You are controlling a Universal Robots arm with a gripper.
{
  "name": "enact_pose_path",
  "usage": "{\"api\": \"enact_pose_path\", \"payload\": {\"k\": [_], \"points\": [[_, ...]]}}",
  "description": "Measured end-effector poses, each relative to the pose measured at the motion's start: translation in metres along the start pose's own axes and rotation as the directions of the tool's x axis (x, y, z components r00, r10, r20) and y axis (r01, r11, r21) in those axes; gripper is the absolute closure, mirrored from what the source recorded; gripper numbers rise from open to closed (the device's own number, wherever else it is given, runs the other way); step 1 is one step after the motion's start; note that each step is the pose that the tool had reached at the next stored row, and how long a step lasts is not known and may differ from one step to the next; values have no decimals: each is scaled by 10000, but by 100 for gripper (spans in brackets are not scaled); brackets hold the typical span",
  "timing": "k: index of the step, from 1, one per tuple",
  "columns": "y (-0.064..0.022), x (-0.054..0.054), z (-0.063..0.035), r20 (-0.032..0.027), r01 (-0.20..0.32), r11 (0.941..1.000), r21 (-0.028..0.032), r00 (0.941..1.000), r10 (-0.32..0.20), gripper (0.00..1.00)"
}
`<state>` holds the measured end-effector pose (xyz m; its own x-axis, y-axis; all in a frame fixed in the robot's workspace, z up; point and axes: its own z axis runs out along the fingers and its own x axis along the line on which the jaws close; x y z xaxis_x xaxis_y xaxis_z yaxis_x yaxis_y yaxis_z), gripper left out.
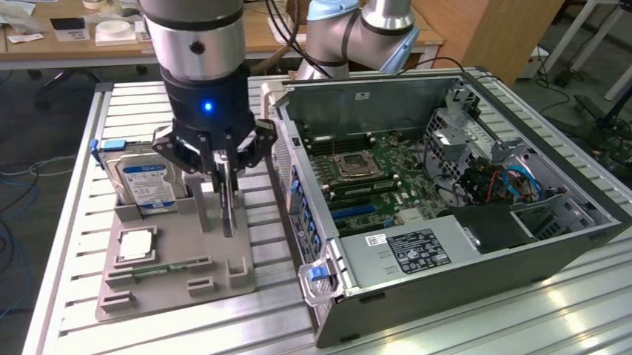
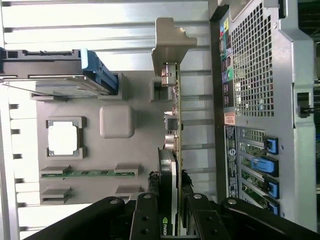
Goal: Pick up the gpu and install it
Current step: 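Pick up the gpu and move the gpu toward the slot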
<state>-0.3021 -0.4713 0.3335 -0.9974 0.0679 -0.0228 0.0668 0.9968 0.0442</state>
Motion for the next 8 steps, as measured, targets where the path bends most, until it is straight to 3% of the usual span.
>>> {"api": "enact_pose_path", "payload": {"k": [8], "points": [[13,-7,-293,1,0,10000,0,10000,0,73]]}}
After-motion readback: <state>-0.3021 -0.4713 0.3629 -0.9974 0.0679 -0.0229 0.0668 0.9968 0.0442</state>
